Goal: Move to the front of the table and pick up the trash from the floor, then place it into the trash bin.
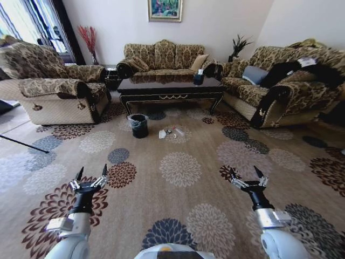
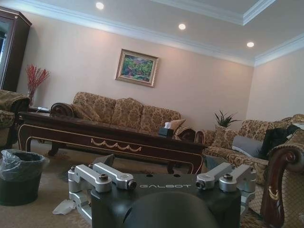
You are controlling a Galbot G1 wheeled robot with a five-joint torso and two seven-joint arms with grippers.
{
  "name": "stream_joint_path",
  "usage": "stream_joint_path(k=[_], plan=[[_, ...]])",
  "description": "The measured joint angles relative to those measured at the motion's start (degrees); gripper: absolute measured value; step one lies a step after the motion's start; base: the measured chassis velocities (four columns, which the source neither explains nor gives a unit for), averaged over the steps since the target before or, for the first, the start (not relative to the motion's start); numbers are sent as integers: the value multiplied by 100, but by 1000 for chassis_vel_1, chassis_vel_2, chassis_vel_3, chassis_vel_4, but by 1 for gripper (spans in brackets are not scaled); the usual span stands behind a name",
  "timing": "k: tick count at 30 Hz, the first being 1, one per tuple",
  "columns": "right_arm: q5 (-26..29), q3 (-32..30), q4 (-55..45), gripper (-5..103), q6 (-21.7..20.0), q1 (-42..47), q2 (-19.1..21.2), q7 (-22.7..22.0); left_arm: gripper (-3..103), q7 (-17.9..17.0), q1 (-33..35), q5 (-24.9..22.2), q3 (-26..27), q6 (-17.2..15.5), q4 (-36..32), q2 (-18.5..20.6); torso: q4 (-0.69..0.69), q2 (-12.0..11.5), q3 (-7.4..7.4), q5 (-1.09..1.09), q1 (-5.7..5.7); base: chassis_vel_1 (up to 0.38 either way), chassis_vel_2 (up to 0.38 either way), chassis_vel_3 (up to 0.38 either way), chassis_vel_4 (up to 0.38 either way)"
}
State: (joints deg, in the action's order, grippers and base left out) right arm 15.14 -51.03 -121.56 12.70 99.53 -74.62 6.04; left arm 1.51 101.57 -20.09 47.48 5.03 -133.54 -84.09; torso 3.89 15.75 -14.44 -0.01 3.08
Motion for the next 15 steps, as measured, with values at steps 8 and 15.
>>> stream_joint_path(k=[8, 15], plan=[[-45, -2, -90, 100, 64, 143, -103, 154, 100, 0, 57, -36, 29, -12, -47, 21, 0, -169, 117, 1, -52, 0, 0, 0, 0], [-20, 8, -176, 100, 70, 168, -139, 121, 100, 9, 121, 22, -11, 18, -48, 1, -1, -308, 216, 0, -93, 0, 0, 0, 0]])
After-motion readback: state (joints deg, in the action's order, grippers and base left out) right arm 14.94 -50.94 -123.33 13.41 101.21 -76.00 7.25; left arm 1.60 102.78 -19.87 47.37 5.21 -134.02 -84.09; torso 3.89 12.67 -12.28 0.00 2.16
